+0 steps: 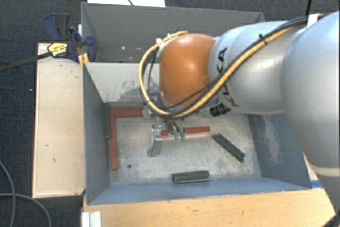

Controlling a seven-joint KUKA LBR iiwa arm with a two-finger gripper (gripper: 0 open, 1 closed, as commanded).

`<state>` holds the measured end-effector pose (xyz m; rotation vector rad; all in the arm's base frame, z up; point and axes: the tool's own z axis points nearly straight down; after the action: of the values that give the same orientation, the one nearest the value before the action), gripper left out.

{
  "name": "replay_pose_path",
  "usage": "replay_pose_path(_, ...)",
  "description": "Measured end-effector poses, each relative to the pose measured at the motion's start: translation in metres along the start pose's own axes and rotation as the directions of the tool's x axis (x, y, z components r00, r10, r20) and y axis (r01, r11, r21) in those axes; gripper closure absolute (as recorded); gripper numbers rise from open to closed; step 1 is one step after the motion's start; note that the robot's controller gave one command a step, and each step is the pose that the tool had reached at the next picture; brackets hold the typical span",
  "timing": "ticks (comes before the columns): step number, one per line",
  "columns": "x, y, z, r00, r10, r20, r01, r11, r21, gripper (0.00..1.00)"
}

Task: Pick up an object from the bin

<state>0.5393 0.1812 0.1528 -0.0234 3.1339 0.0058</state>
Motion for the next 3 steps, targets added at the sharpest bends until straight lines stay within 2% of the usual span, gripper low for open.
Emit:
replay_pose_path(1, -0.017, -0.022, 0.018, 1.000, 0.019, -0.015, -0.019, 1.000, 0.010, 0.00)
replay_pose_path(2, -0.012, -0.032, 0.032, 0.995, -0.102, -0.002, 0.102, 0.995, -0.001, 0.00)
replay_pose_path(3, -0.032, -0.081, 0.031, 0.987, -0.162, -0.007, 0.162, 0.987, 0.002, 0.00)
